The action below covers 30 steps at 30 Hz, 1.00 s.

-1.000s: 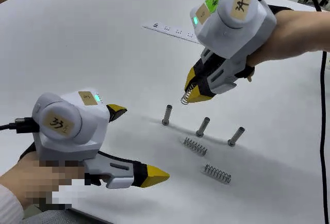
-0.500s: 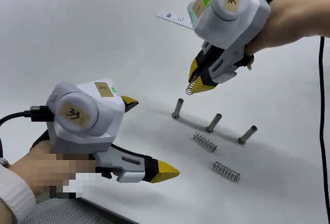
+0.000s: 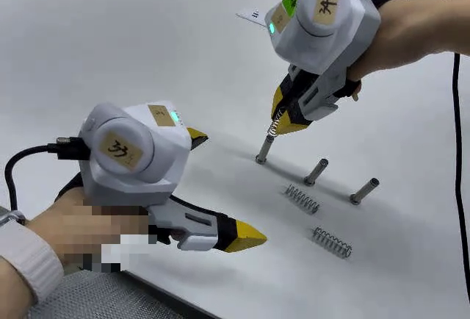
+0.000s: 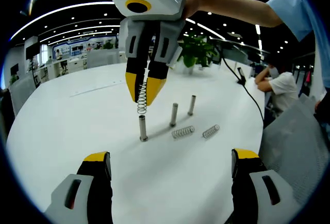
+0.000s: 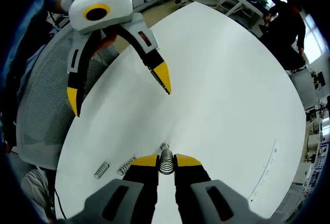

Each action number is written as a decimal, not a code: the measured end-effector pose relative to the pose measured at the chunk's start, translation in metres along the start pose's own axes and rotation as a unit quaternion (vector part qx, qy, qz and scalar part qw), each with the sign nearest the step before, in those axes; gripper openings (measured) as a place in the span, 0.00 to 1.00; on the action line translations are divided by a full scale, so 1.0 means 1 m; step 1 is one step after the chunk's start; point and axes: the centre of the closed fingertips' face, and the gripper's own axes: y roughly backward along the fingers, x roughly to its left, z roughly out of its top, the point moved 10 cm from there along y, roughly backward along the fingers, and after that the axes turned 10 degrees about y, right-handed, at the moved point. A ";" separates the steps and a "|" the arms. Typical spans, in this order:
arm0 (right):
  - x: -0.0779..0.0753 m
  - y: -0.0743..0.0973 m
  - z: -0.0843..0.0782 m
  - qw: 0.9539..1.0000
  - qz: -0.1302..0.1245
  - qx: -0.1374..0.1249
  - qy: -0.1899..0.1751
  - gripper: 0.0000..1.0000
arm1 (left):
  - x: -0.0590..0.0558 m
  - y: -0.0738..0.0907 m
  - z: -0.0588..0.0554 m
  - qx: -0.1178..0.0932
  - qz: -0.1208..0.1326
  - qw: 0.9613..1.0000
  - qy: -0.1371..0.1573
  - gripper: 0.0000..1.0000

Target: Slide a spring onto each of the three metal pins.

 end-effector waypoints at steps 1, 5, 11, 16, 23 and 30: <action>0.000 0.000 0.000 1.000 0.001 0.000 0.000 0.12 | 0.000 0.000 0.000 0.000 0.000 1.000 0.001 0.99; -0.002 -0.005 0.000 1.000 0.005 0.005 0.003 0.12 | 0.000 0.000 -0.001 0.002 -0.002 1.000 0.002 0.99; -0.002 -0.008 -0.002 1.000 0.007 0.007 0.002 0.12 | 0.000 0.000 -0.001 0.004 -0.004 1.000 0.002 0.98; -0.001 -0.009 -0.002 1.000 0.009 0.006 0.001 0.12 | 0.000 0.000 -0.001 0.004 -0.005 1.000 0.005 0.98; -0.003 -0.010 -0.003 1.000 0.011 0.006 0.002 0.12 | 0.001 0.000 -0.002 0.007 -0.007 1.000 0.007 0.98; -0.004 -0.014 -0.003 1.000 0.014 0.008 0.003 0.12 | 0.001 0.000 -0.003 0.009 -0.008 1.000 0.009 0.97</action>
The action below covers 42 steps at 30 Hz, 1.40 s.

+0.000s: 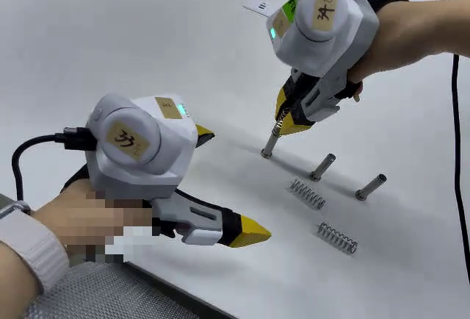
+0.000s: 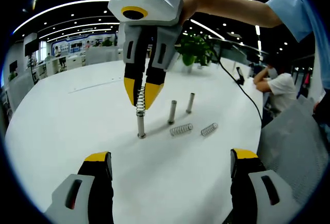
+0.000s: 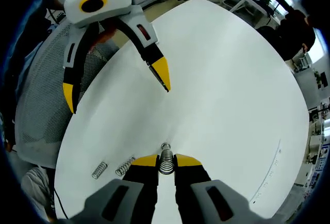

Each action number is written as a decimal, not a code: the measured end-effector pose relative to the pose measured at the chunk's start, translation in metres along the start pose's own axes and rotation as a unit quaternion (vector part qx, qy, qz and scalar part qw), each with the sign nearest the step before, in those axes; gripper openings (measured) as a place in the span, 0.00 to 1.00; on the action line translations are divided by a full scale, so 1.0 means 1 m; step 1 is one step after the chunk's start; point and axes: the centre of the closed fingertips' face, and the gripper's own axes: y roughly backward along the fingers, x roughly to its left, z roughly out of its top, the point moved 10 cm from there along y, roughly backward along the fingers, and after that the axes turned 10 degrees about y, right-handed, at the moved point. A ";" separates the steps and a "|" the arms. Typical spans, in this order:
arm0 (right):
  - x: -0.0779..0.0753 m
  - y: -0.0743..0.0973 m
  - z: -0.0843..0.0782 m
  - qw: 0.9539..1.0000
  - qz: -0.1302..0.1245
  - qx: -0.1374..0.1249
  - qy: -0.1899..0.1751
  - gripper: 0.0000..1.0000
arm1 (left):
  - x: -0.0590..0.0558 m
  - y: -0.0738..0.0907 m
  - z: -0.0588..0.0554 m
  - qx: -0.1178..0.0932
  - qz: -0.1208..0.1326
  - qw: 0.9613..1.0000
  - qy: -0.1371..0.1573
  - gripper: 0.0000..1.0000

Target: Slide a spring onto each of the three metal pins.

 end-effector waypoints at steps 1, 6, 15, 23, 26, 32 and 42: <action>-0.001 -0.002 0.000 1.000 0.001 0.001 0.000 0.12 | 0.000 0.000 0.000 0.000 -0.001 1.000 0.001 0.97; -0.001 -0.008 0.001 1.000 0.005 0.009 0.005 0.12 | 0.000 0.000 0.000 0.001 -0.001 1.000 0.001 0.97; -0.001 -0.019 0.001 1.000 0.007 0.018 0.009 0.12 | 0.000 0.000 -0.001 0.002 -0.003 1.000 0.003 0.97; 0.001 -0.031 -0.001 1.000 0.011 0.023 0.008 0.12 | 0.001 0.000 -0.002 0.003 -0.004 1.000 0.005 0.96; 0.001 -0.036 -0.003 1.000 0.012 0.024 0.006 0.13 | 0.001 0.000 -0.002 0.002 -0.005 1.000 0.005 0.96; 0.001 -0.042 -0.005 1.000 0.010 0.024 0.004 0.13 | 0.001 -0.001 -0.002 0.005 -0.006 1.000 0.006 0.96; 0.002 -0.050 -0.007 1.000 0.013 0.026 -0.001 0.13 | 0.002 -0.001 -0.003 0.005 -0.007 1.000 0.009 0.96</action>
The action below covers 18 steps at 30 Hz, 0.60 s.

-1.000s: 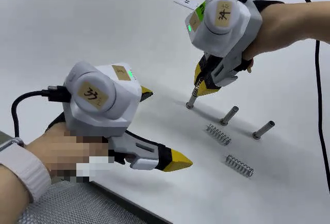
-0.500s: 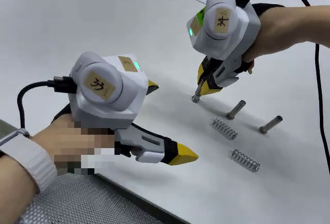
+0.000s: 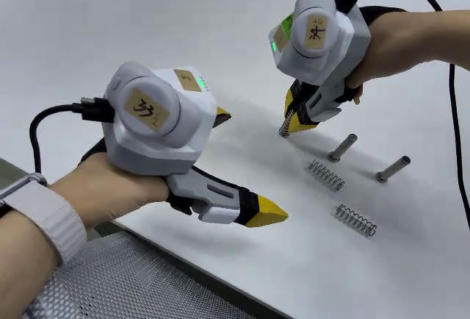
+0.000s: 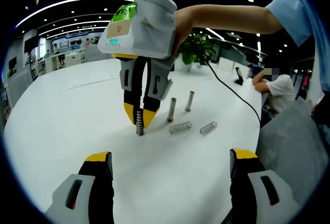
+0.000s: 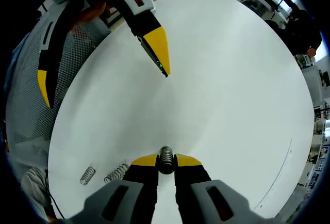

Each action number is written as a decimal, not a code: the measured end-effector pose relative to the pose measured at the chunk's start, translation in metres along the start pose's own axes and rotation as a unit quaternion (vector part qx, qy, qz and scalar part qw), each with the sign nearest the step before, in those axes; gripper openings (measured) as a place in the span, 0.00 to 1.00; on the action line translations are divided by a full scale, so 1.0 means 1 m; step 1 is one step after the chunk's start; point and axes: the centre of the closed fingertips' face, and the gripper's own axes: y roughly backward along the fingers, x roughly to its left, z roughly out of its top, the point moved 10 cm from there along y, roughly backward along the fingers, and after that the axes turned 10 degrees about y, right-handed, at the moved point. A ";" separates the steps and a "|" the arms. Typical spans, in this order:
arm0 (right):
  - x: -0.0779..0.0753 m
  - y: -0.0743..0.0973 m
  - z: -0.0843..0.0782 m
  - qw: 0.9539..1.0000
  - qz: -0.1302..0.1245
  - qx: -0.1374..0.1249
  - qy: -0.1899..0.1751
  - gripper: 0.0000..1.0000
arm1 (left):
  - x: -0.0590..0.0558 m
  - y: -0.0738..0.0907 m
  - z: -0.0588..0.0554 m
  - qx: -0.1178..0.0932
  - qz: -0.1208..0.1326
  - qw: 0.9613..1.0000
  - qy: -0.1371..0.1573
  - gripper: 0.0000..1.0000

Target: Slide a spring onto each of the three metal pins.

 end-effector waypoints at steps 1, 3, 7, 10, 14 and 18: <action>0.000 0.000 0.000 1.000 0.000 0.000 0.000 0.13 | 0.000 0.000 0.000 0.000 0.000 1.000 0.000 0.96; -0.001 -0.001 0.000 1.000 0.000 -0.002 -0.001 0.13 | 0.001 0.000 0.000 0.000 0.000 1.000 0.001 0.96; -0.001 -0.001 0.001 1.000 0.000 -0.002 -0.001 0.13 | 0.001 0.000 0.000 -0.001 0.001 1.000 0.001 0.96; -0.002 -0.001 0.001 1.000 -0.002 -0.006 -0.003 0.14 | 0.001 0.001 0.000 -0.002 0.001 1.000 0.002 0.96; -0.002 0.001 0.001 1.000 -0.009 -0.016 -0.006 0.23 | 0.001 0.001 0.000 -0.002 0.001 1.000 0.003 0.96; -0.003 0.005 0.000 1.000 -0.017 -0.020 -0.009 0.37 | 0.000 0.001 0.000 -0.003 0.000 1.000 0.004 0.96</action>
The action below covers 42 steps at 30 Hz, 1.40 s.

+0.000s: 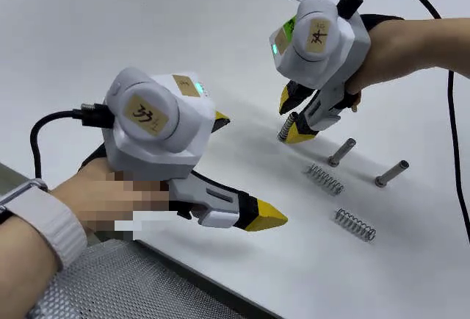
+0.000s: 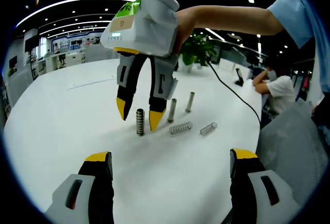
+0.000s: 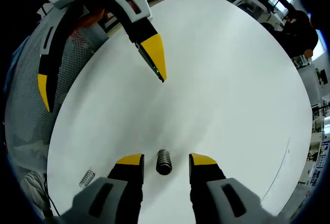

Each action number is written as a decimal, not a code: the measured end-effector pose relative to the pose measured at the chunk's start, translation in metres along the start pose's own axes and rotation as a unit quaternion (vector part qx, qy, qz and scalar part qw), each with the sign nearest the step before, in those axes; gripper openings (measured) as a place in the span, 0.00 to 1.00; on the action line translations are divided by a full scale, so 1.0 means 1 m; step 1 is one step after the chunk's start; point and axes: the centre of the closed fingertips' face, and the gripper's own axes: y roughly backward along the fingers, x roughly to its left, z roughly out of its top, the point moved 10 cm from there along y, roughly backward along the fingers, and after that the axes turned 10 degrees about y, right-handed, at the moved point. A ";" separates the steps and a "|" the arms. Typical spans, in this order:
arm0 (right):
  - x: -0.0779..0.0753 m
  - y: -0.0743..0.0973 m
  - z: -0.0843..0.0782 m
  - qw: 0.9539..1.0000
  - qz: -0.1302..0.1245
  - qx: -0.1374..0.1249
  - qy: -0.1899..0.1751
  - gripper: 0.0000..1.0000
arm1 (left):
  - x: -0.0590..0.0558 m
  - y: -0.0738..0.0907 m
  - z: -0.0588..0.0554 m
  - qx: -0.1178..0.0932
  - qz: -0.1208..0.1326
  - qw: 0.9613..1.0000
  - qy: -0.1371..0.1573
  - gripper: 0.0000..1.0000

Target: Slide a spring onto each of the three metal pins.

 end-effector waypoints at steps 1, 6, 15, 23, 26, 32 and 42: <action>0.000 0.001 0.000 1.000 -0.003 -0.004 -0.002 0.40 | 0.000 0.000 0.000 0.000 0.000 1.000 0.000 0.96; -0.001 0.005 0.000 1.000 -0.015 -0.018 -0.008 0.59 | 0.001 0.000 0.000 -0.002 0.000 1.000 0.002 0.96; 0.003 0.010 -0.002 0.999 -0.034 -0.033 -0.011 0.86 | 0.000 0.000 0.002 -0.007 -0.002 1.000 0.003 0.96; 0.011 0.018 -0.008 0.996 -0.060 -0.052 -0.038 0.95 | 0.001 0.001 0.006 -0.011 -0.002 1.000 0.004 0.96; 0.016 0.022 -0.012 0.995 -0.067 -0.061 -0.050 0.96 | 0.002 0.001 0.007 -0.012 -0.004 1.000 0.003 0.96; 0.028 0.027 -0.019 0.990 -0.085 -0.083 -0.078 0.97 | 0.002 0.002 0.009 -0.012 -0.006 1.000 0.002 0.97; 0.056 0.038 -0.038 0.973 -0.130 -0.123 -0.145 0.96 | 0.004 0.000 0.014 0.001 -0.011 1.000 -0.013 0.95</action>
